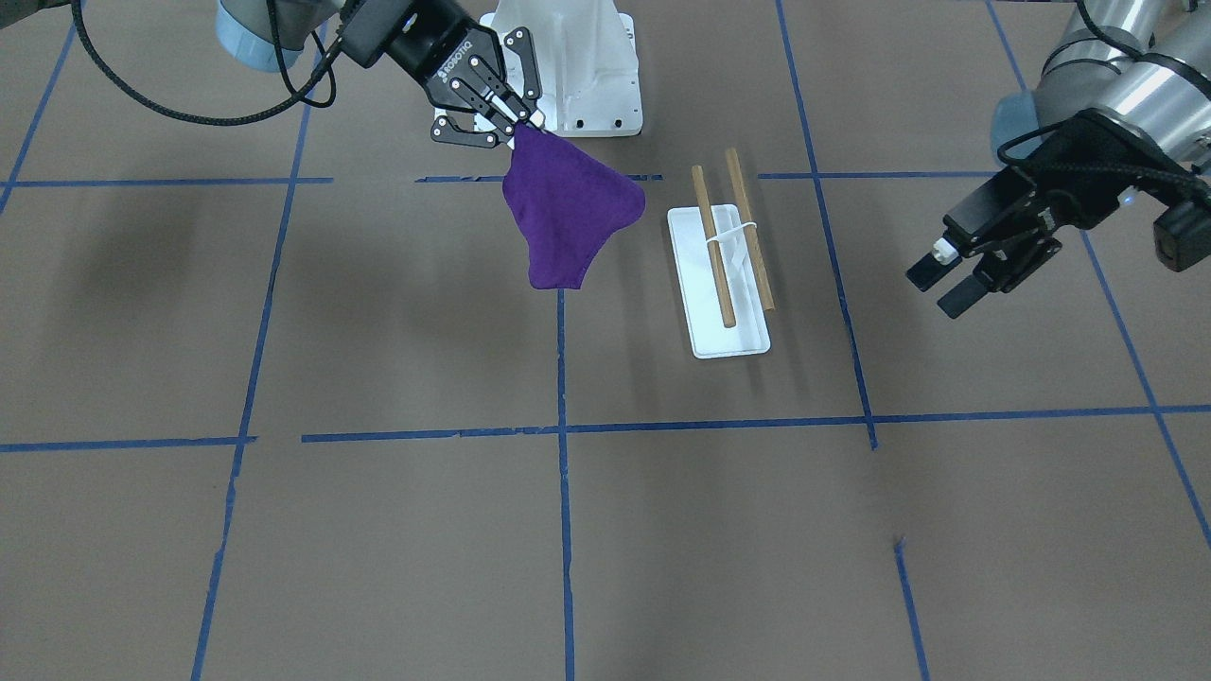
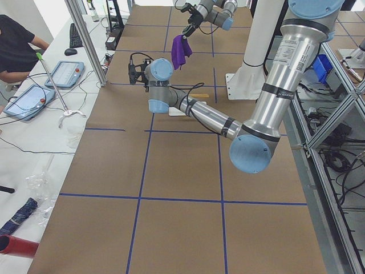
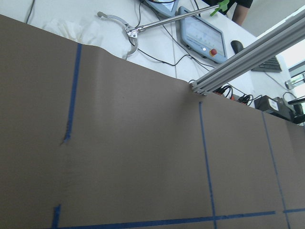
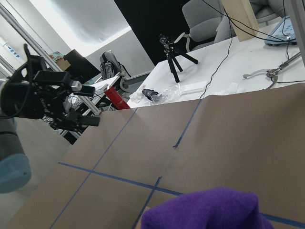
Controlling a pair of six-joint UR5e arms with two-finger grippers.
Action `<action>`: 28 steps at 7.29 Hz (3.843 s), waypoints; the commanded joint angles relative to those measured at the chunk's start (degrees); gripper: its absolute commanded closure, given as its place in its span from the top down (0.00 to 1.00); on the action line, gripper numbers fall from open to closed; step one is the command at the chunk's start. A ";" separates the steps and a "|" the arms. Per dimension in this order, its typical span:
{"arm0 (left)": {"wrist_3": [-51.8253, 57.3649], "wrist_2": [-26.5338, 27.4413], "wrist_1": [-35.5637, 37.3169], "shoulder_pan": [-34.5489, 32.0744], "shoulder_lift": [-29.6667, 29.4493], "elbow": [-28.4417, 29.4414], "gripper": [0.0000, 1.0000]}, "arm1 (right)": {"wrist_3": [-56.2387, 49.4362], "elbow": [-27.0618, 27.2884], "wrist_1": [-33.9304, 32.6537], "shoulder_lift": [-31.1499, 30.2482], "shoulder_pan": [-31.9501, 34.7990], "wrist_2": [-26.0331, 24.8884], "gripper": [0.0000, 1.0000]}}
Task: Hang towel on rack
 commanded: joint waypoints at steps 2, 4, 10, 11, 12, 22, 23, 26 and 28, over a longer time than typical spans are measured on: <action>-10.42 5.59 -2.62 12.60 -7.33 -0.25 1.00 | 4.57 1.19 3.36 0.98 -0.09 -0.36 0.00; -13.40 5.59 -3.42 13.41 -7.60 -1.48 1.00 | 5.39 1.28 5.05 0.98 0.08 -1.32 0.00; -19.13 5.41 -2.72 18.33 -12.00 -1.84 0.98 | 5.75 0.75 4.88 0.80 2.72 -4.23 0.00; -19.13 5.41 -2.72 18.33 -12.09 -1.84 0.92 | 5.75 0.75 4.96 0.63 2.81 -4.23 0.00; -19.13 5.41 -2.64 18.33 -12.26 -1.75 0.87 | 5.75 0.75 4.96 0.37 2.72 -4.14 0.00; -18.16 5.23 -2.63 17.89 -11.74 -3.42 0.00 | 10.32 1.19 5.05 0.27 2.63 -4.05 1.00; -18.16 5.32 -2.63 17.89 -11.74 -3.42 0.00 | 10.32 1.19 4.96 0.19 2.63 -4.05 1.00; -18.16 5.41 -2.63 17.46 -11.65 -3.42 0.00 | 9.54 3.63 4.35 -5.23 2.98 -3.09 1.00; -18.16 5.41 -2.63 17.10 -11.56 -4.20 0.00 | 9.27 5.32 4.35 -10.43 3.94 -0.81 1.00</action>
